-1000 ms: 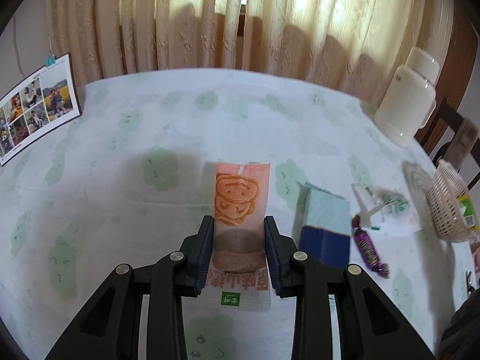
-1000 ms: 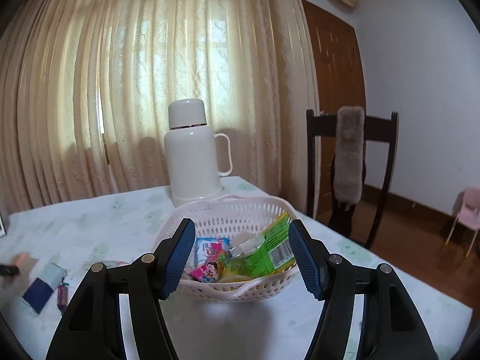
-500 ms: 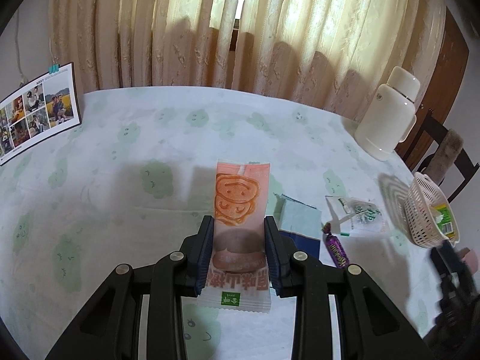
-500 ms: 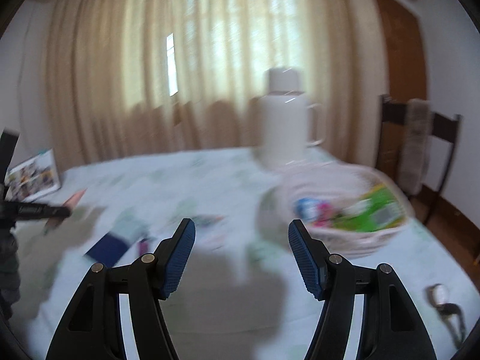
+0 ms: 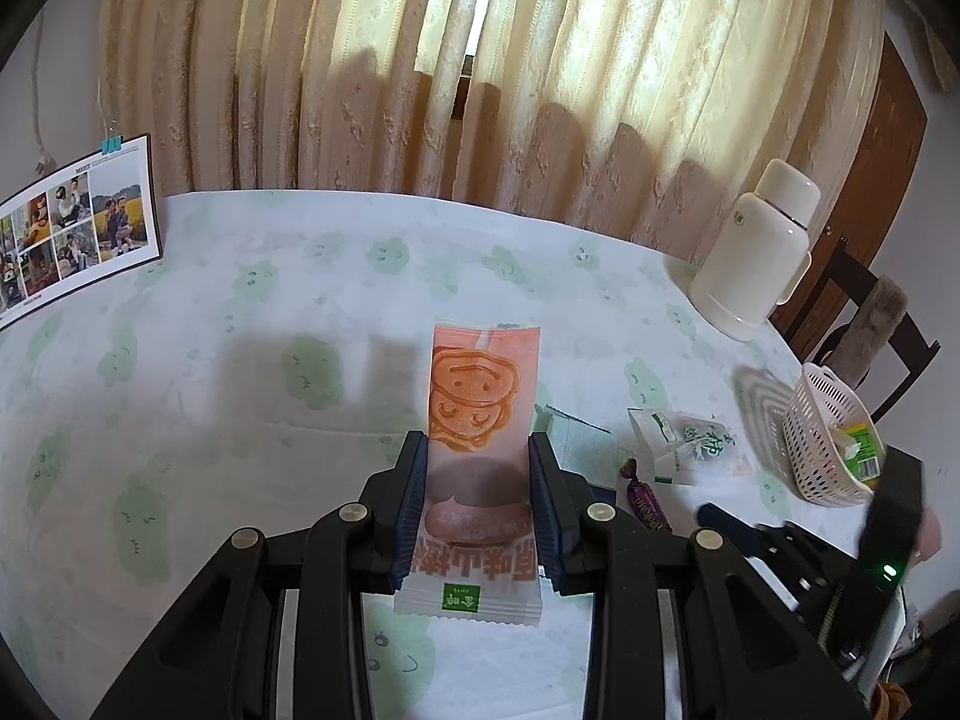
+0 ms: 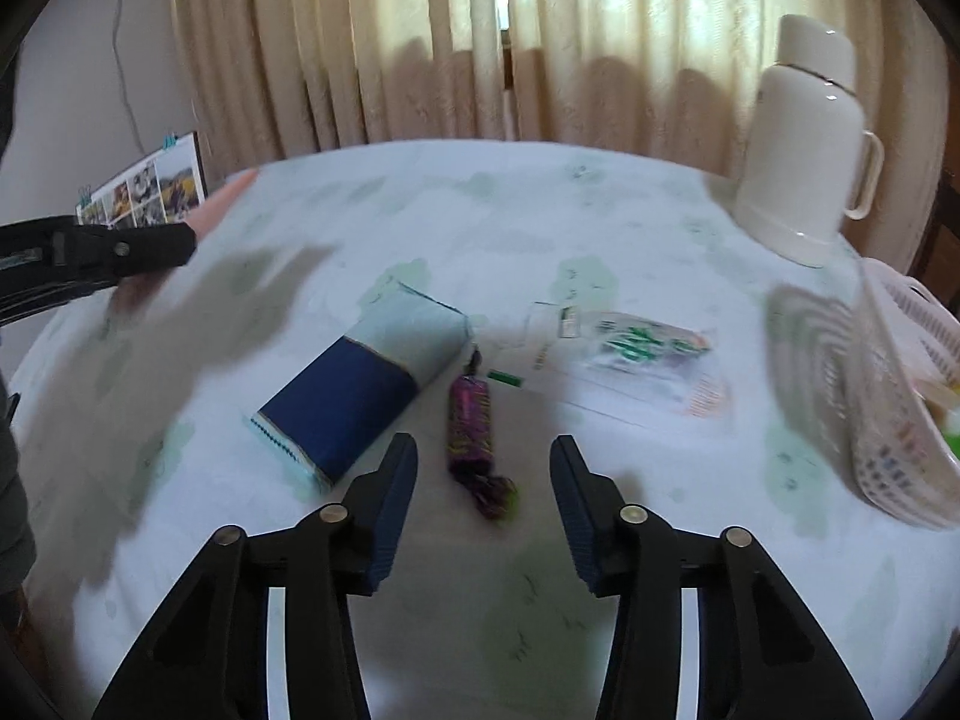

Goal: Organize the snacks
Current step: 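Grasp the purple candy bar with the right gripper while the left gripper holds the pink pack, then hold the pink pack and purple candy bar above the table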

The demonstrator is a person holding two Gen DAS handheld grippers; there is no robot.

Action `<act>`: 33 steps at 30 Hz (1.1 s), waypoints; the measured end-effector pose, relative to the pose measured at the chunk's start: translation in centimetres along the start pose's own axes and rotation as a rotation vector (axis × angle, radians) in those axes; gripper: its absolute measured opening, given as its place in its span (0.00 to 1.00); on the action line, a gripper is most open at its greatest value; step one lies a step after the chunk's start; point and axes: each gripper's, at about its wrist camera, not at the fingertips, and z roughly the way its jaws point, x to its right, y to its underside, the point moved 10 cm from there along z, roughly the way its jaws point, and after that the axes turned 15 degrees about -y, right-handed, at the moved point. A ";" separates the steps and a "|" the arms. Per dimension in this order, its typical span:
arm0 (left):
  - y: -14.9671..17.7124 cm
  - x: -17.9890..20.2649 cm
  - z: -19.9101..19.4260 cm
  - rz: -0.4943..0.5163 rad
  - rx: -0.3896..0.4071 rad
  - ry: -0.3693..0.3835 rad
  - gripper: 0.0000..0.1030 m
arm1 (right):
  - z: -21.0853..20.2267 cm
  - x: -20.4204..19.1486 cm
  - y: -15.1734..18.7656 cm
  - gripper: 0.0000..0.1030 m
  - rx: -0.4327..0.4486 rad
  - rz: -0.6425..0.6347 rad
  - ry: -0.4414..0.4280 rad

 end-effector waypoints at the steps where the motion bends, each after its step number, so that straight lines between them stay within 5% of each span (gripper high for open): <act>1: 0.0 0.0 0.0 -0.001 0.001 0.001 0.29 | 0.4 0.0 -0.1 0.44 -0.009 0.002 0.002; 15: -0.1 -0.1 -0.2 -0.001 0.001 0.004 0.29 | 2.0 0.2 -0.1 0.19 -0.075 -0.009 0.026; 33: 0.1 0.6 -1.1 0.010 0.011 0.016 0.29 | -3.8 -1.2 1.2 0.16 0.045 0.037 -0.014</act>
